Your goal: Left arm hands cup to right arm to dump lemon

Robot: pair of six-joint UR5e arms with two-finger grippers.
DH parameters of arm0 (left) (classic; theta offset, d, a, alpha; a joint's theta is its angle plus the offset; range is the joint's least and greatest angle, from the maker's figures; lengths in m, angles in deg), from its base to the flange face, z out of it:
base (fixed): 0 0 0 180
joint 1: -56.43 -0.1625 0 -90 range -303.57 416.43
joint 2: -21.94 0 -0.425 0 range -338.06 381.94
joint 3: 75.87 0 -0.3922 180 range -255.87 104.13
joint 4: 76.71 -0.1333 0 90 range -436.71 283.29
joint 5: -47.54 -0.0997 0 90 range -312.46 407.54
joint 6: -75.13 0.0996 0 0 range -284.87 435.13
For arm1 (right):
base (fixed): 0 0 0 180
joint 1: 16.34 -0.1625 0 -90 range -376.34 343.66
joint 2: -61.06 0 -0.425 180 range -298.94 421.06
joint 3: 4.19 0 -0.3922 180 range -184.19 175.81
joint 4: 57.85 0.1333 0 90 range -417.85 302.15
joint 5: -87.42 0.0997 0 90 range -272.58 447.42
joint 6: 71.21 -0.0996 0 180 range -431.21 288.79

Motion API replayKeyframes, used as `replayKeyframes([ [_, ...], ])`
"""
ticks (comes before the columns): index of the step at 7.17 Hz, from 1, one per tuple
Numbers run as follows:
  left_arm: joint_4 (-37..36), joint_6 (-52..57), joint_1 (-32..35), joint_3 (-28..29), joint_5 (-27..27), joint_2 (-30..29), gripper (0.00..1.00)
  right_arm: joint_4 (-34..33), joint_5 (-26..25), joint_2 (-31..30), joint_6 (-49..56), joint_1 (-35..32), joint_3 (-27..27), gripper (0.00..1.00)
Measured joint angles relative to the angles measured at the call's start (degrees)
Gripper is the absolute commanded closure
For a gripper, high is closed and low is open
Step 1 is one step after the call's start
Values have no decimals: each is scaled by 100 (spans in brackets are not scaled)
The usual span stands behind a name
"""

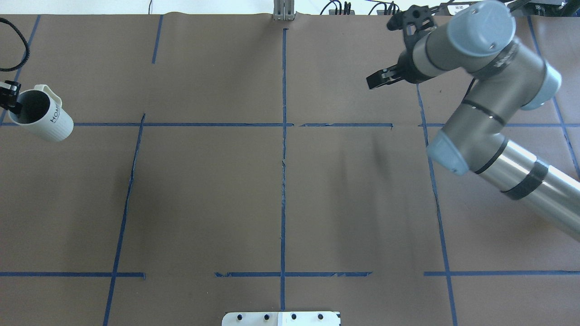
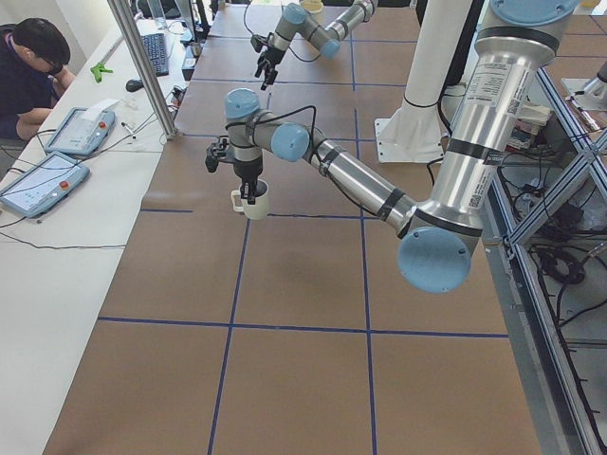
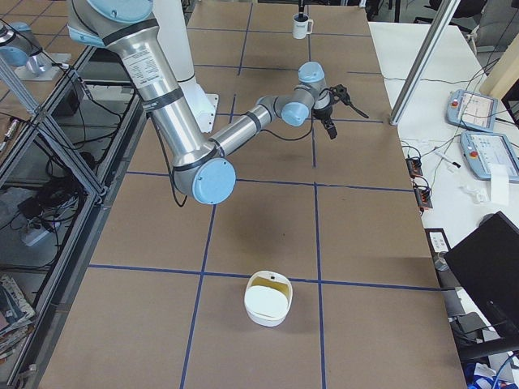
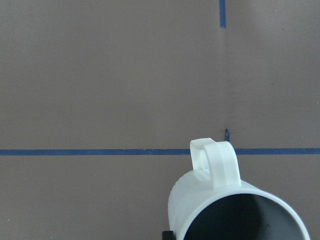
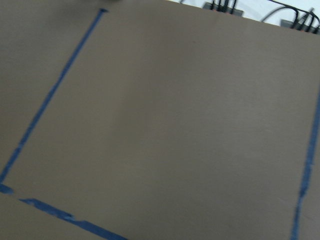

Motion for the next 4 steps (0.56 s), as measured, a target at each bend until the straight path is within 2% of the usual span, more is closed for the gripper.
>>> replayKeyframes([
  [2, 609, 55, 6, 12, 99, 603, 100, -79, 831, -667, 915, -840, -96, 0],
  [4, 1478, -349, -6, 79, 234, 1145, 100, -91, 1519, -1203, 1310, -1467, -155, 0],
])
